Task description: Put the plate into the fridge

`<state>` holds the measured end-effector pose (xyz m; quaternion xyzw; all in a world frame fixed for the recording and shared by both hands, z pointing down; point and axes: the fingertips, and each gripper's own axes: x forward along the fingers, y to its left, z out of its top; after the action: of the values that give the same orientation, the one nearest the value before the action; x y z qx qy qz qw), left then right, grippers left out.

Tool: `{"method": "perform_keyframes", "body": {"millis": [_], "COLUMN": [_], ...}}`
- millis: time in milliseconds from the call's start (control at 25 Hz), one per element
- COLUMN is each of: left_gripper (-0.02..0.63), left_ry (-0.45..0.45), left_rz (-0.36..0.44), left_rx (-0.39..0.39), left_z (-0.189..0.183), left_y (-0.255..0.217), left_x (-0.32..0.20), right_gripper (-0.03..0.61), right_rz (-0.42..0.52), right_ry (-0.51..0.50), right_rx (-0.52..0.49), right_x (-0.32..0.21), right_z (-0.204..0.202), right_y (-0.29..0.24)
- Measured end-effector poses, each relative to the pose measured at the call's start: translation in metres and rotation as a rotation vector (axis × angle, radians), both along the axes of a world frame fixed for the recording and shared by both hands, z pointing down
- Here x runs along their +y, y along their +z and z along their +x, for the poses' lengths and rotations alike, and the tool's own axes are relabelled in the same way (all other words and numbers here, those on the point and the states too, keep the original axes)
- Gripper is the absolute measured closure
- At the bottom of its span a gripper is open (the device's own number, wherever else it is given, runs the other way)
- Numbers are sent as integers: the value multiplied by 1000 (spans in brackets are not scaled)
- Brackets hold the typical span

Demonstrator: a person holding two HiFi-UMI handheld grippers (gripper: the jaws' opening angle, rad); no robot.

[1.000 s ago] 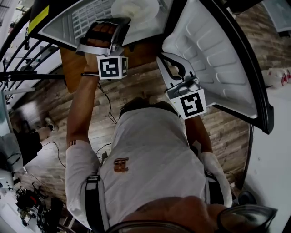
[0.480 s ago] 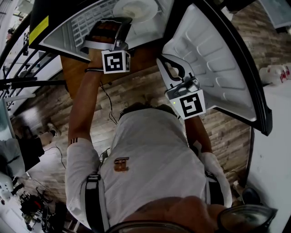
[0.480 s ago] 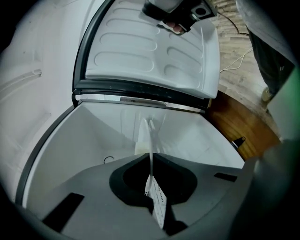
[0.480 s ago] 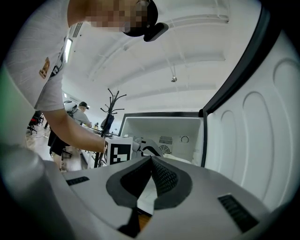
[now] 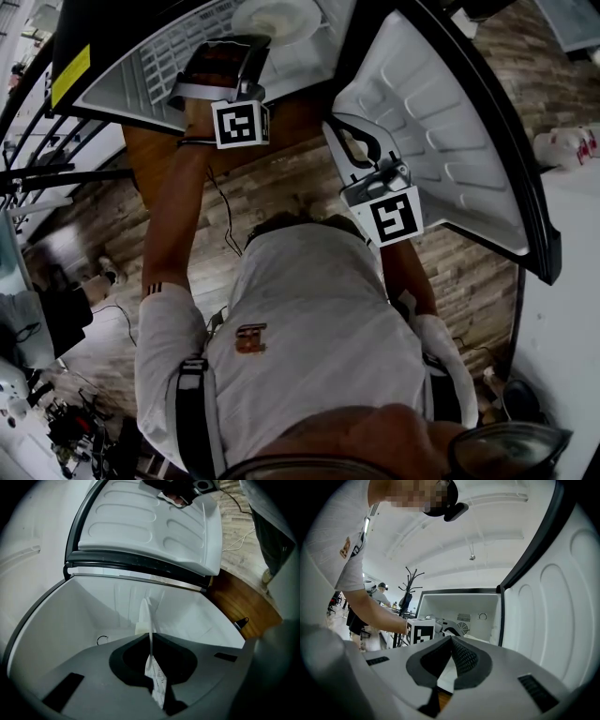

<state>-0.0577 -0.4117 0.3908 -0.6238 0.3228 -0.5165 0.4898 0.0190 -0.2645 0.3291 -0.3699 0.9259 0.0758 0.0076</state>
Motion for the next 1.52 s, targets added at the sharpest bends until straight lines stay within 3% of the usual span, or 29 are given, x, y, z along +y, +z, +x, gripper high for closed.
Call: {"method": "perform_keyframes", "body": {"millis": [440, 1240, 1520], "left_gripper": [586, 563, 546], "left_ry": [-39, 52, 68], "left_rz": [-26, -161, -169], "left_rx": [-16, 25, 16], "left_z": [1, 15, 17], "left_y": [-4, 2, 3], "left_x": [-12, -2, -1], "right_gripper": [546, 546, 546], "right_rz": [-11, -11, -9], "right_ry": [7, 18, 31], "right_rx": [-10, -21, -21], "right_x": [-1, -8, -7], "right_z": [1, -2, -3], "right_y": [5, 8, 9]}}
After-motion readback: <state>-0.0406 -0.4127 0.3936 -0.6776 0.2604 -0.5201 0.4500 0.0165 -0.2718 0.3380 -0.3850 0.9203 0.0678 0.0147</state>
